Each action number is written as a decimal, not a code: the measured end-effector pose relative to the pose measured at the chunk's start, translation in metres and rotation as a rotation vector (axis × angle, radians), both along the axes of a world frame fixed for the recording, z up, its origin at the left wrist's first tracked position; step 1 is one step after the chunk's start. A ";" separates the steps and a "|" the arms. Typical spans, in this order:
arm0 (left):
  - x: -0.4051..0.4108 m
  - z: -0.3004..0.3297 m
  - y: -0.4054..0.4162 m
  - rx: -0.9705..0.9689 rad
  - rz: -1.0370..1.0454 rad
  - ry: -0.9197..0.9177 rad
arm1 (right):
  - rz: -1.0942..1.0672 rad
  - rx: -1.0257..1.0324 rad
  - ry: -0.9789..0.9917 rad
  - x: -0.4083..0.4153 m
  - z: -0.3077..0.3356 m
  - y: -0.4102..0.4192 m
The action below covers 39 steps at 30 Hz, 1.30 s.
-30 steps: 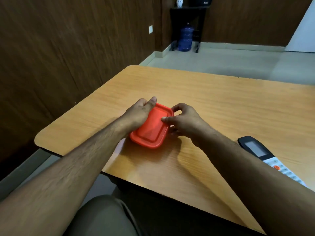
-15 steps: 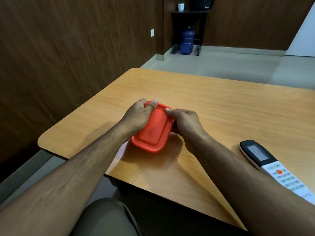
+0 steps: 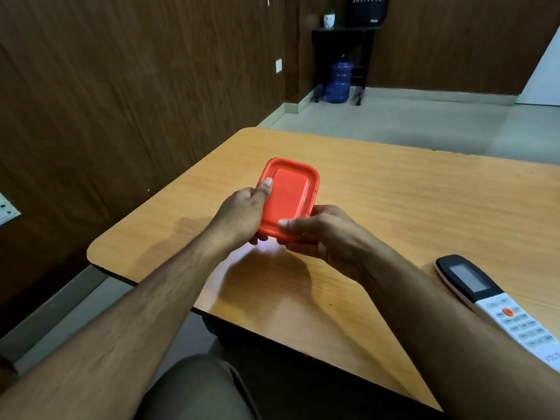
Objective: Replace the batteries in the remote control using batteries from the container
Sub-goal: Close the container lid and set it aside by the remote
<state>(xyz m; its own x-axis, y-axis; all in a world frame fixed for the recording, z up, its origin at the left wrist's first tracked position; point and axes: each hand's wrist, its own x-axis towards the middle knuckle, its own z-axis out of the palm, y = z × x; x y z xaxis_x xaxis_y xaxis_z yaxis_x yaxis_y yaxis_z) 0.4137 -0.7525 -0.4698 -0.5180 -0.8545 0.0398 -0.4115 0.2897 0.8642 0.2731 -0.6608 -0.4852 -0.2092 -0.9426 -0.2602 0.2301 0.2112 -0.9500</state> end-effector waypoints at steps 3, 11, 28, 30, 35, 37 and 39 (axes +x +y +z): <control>-0.001 0.000 0.001 -0.002 -0.016 0.014 | -0.043 0.000 0.007 0.006 -0.003 -0.001; 0.007 -0.007 -0.006 -0.041 0.002 -0.035 | -0.014 0.029 0.104 0.008 0.003 0.001; 0.124 -0.003 -0.022 -0.044 0.032 -0.120 | -0.115 0.083 0.152 0.072 0.025 -0.067; 0.142 -0.009 -0.027 -0.182 0.160 -0.131 | -0.061 0.080 0.250 0.093 0.026 -0.084; 0.201 -0.022 -0.055 -0.272 0.418 -0.228 | 0.047 -0.007 0.659 0.149 0.021 -0.132; 0.218 -0.027 -0.065 -0.266 0.457 -0.285 | 0.086 -0.008 0.732 0.164 0.021 -0.145; 0.228 -0.035 -0.071 -0.245 0.468 -0.301 | 0.148 0.017 0.798 0.174 0.017 -0.158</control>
<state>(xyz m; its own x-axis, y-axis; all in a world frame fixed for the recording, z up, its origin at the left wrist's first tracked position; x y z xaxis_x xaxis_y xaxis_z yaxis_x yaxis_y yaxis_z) 0.6417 -0.8238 -0.5048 -0.1090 -0.9786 0.1743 -0.7594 0.1951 0.6207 0.4474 -0.8183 -0.4682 -0.2115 -0.9723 -0.0998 -0.5468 0.2023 -0.8124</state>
